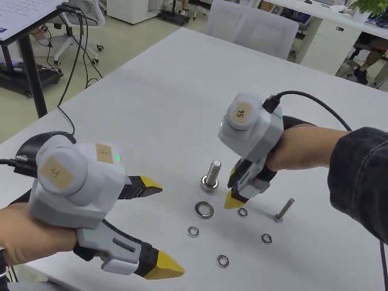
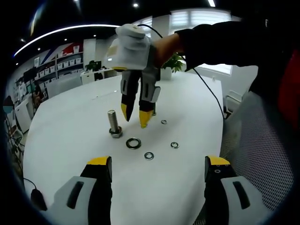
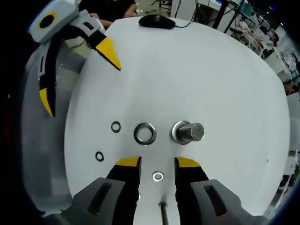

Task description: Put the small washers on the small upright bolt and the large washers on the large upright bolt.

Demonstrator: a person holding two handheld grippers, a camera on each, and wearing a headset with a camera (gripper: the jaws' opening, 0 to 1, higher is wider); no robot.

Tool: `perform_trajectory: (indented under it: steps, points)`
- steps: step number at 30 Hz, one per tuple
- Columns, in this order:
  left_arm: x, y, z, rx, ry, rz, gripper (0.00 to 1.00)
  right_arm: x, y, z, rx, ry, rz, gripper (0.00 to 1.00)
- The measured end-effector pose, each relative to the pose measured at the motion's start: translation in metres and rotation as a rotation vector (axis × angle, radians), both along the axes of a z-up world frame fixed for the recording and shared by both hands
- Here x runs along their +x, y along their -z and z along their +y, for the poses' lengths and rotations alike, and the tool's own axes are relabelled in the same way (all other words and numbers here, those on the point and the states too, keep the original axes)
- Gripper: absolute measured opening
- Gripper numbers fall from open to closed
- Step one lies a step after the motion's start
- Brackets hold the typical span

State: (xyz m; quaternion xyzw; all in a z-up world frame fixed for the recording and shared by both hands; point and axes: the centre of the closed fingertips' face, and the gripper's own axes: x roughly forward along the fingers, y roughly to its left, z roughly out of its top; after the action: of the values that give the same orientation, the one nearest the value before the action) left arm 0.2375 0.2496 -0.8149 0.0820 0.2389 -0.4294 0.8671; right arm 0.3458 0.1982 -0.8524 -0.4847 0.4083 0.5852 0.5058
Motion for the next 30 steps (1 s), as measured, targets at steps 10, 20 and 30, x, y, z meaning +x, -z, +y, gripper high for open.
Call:
perform_trajectory:
  steps: [10,20,30]
  points:
    - [-0.001,-0.001,0.002,-0.002,-0.001,-0.004,0.81,-0.02,0.009,0.013,0.023,-0.011,0.016,0.29]
    - [-0.002,-0.002,0.002,-0.001,-0.003,-0.005,0.81,-0.025,0.018,0.027,0.043,-0.01,-0.001,0.28]
    - [-0.003,-0.003,0.002,-0.001,-0.004,-0.005,0.8,-0.027,0.024,0.031,0.041,-0.003,-0.003,0.28]
